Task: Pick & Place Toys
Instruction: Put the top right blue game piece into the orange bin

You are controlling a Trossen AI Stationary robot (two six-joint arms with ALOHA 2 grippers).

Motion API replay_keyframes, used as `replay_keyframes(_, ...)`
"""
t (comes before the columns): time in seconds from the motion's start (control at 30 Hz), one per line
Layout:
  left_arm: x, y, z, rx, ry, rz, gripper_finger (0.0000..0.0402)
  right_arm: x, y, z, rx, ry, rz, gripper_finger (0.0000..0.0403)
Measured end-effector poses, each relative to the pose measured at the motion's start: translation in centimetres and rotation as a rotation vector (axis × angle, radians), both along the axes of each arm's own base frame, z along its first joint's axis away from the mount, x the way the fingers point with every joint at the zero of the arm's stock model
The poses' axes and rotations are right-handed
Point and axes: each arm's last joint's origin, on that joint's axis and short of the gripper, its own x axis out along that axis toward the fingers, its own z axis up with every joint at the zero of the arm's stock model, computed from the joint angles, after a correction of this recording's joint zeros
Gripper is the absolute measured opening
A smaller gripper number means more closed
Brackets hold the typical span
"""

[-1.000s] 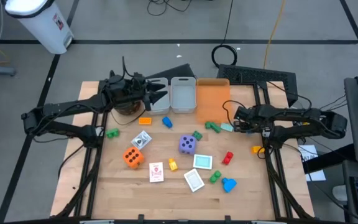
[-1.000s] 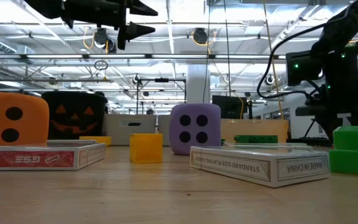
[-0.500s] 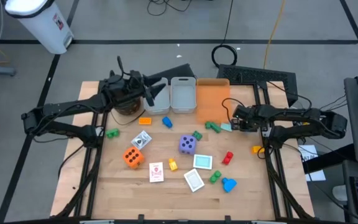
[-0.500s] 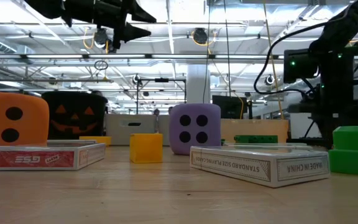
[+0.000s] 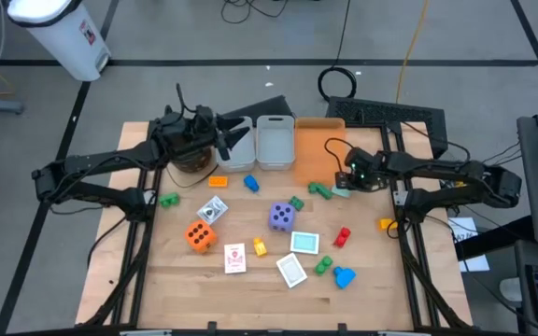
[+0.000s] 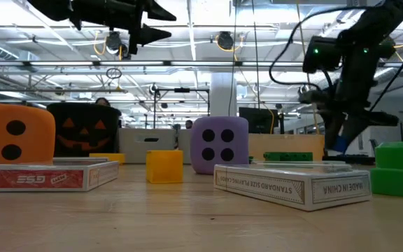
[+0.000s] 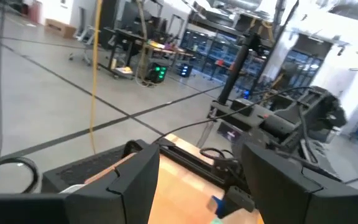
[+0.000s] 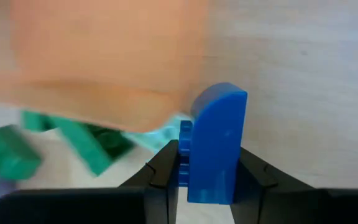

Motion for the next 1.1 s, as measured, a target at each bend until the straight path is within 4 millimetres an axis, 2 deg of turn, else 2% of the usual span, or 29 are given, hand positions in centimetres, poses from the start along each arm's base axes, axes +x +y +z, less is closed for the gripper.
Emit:
replay_keyframes(0.23,0.5,-1.1,0.1,0.003,-0.006,-0.07,0.0239,1.6,0.0,3.0,-0.046,-0.132,0.119,0.0082)
replay_keyframes(0.43,0.6,-1.6,0.1,-0.003,-0.008,-0.049,0.0239,2.0,0.7,5.2,-0.075,-0.177,0.186,0.0082)
replay_keyframes(0.7,0.8,-1.9,-0.6,-0.084,0.033,-0.056,0.0239,2.5,1.7,7.0,-0.124,-0.299,0.232,0.0082)
replay_keyframes(0.93,2.2,-2.6,-2.0,-0.113,0.09,-0.102,0.0239,4.0,1.2,8.6,-0.285,-0.496,0.309,0.0082)
replay_keyframes(1.1,3.2,-2.9,-3.0,-0.177,0.108,-0.126,0.0239,4.3,0.6,9.4,-0.371,-0.574,0.364,0.0082)
